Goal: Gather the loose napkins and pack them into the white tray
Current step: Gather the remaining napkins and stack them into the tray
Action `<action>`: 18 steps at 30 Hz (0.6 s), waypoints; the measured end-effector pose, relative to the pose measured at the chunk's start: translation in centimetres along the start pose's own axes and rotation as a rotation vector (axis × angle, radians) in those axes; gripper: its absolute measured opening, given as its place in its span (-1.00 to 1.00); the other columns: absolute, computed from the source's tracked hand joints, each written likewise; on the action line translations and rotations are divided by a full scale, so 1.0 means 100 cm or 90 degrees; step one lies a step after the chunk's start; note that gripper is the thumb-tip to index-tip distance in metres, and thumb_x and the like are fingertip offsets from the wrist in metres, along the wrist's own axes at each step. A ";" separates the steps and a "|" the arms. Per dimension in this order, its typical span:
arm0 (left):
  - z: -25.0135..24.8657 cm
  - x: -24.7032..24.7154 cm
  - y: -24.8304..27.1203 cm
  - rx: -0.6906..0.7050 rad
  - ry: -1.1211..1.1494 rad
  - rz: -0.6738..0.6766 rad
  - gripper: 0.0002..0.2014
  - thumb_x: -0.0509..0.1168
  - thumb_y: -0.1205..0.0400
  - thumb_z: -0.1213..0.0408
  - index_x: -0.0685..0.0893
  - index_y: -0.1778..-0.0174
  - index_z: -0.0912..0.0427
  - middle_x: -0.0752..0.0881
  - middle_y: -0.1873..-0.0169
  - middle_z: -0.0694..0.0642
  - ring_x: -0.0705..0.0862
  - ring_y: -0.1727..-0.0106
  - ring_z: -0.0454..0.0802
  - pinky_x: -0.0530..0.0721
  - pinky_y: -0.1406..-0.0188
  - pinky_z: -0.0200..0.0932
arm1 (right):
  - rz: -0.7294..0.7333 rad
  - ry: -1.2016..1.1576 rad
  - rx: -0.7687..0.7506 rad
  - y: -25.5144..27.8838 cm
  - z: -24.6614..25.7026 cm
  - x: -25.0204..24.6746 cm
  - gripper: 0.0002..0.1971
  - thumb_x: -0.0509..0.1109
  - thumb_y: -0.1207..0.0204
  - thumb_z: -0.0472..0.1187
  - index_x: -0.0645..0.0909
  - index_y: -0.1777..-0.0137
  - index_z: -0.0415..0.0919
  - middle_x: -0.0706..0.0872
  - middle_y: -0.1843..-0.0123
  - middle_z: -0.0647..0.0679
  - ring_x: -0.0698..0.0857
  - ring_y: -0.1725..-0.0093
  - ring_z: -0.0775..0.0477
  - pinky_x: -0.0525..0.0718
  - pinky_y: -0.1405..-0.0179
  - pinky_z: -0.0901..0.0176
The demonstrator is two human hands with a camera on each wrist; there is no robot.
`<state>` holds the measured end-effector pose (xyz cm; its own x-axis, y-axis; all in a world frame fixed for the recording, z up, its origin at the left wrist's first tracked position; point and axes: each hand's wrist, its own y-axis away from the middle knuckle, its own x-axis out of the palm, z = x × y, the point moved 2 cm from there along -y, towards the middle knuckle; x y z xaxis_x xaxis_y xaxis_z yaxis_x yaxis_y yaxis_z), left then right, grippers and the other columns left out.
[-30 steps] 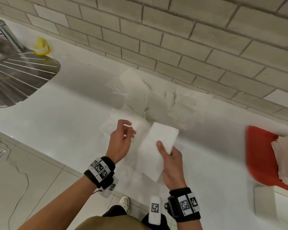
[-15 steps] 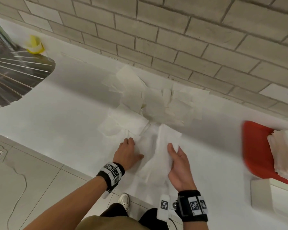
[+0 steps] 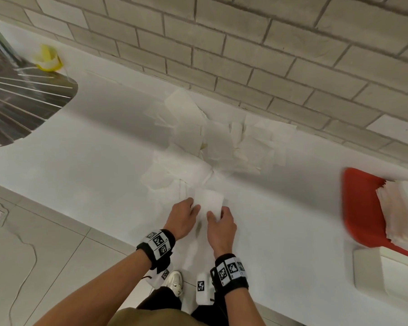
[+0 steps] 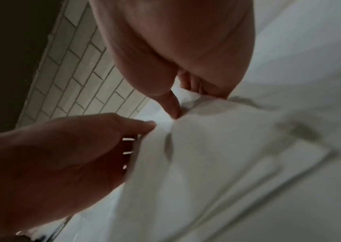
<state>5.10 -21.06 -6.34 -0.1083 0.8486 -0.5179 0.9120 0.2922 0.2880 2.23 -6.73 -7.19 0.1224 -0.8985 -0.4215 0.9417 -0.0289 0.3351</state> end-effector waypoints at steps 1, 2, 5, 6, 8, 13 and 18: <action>-0.003 -0.001 0.001 0.030 0.017 -0.002 -0.64 0.23 -0.89 0.14 0.41 0.24 0.12 0.53 0.39 0.00 0.45 0.38 -0.07 0.46 0.22 -0.04 | -0.028 -0.012 -0.012 0.003 0.002 -0.002 -0.75 0.54 -0.69 -0.12 0.62 -0.29 -0.06 0.75 -0.18 0.09 0.75 -0.24 -0.06 0.72 -0.28 0.03; -0.007 -0.003 0.003 0.057 0.047 -0.008 -0.67 0.23 -0.89 0.15 0.41 0.20 0.11 0.51 0.40 -0.04 0.43 0.40 -0.10 0.45 0.25 -0.09 | -0.038 -0.035 -0.011 0.007 0.003 -0.004 -0.61 0.58 -0.67 -0.03 0.57 -0.41 -0.05 0.70 -0.29 0.09 0.69 -0.31 -0.01 0.68 -0.35 0.06; -0.028 -0.021 0.007 0.126 0.164 0.004 -0.68 0.19 -0.91 0.08 0.40 0.15 0.08 0.45 0.38 -0.14 0.40 0.34 -0.15 0.44 0.28 -0.21 | 0.085 -0.264 0.082 0.016 0.017 -0.012 -0.44 0.61 -0.66 0.11 0.56 -0.59 0.04 0.77 -0.42 0.12 0.75 -0.41 0.09 0.69 -0.47 0.01; -0.033 -0.028 0.004 0.136 0.173 0.014 -0.68 0.17 -0.92 0.05 0.43 0.13 0.07 0.48 0.36 -0.12 0.44 0.31 -0.13 0.47 0.24 -0.20 | 0.141 -0.328 0.102 0.016 0.021 -0.015 -0.51 0.61 -0.68 0.06 0.64 -0.56 -0.01 0.85 -0.39 0.07 0.82 -0.38 0.03 0.74 -0.45 -0.06; -0.037 -0.043 -0.014 0.163 0.135 0.005 -0.76 0.15 -0.93 0.07 0.55 0.04 0.01 0.67 0.27 -0.05 0.63 0.23 -0.07 0.63 0.10 -0.12 | 0.171 -0.344 0.077 0.015 0.029 -0.026 -0.65 0.58 -0.72 -0.07 0.78 -0.44 -0.14 0.91 -0.30 -0.05 0.87 -0.34 -0.10 0.79 -0.41 -0.16; -0.038 -0.068 -0.108 0.230 -0.283 -0.017 -0.36 0.19 -0.59 0.66 0.50 -0.62 0.19 0.65 -0.48 0.22 0.60 -0.43 0.31 0.66 -0.37 0.28 | 0.109 -0.276 0.024 0.004 0.018 -0.049 -0.74 0.54 -0.76 -0.17 0.78 -0.41 -0.11 0.92 -0.27 -0.02 0.88 -0.30 -0.12 0.82 -0.39 -0.24; -0.043 -0.079 -0.152 0.200 -0.661 0.110 -0.36 0.41 -0.67 0.41 0.43 -0.68 0.02 0.57 -0.57 0.08 0.43 -0.66 0.21 0.12 -0.78 0.44 | 0.111 -0.240 0.015 0.008 0.000 -0.070 -0.61 0.57 -0.70 -0.32 0.67 -0.46 -0.04 0.88 -0.33 0.00 0.85 -0.34 -0.10 0.80 -0.43 -0.32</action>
<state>-9.56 -30.29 -3.21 0.2816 0.0389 -0.9588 0.9590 -0.0457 0.2798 2.09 -0.48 -3.97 0.1515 -0.9883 -0.0202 0.9090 0.1313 0.3955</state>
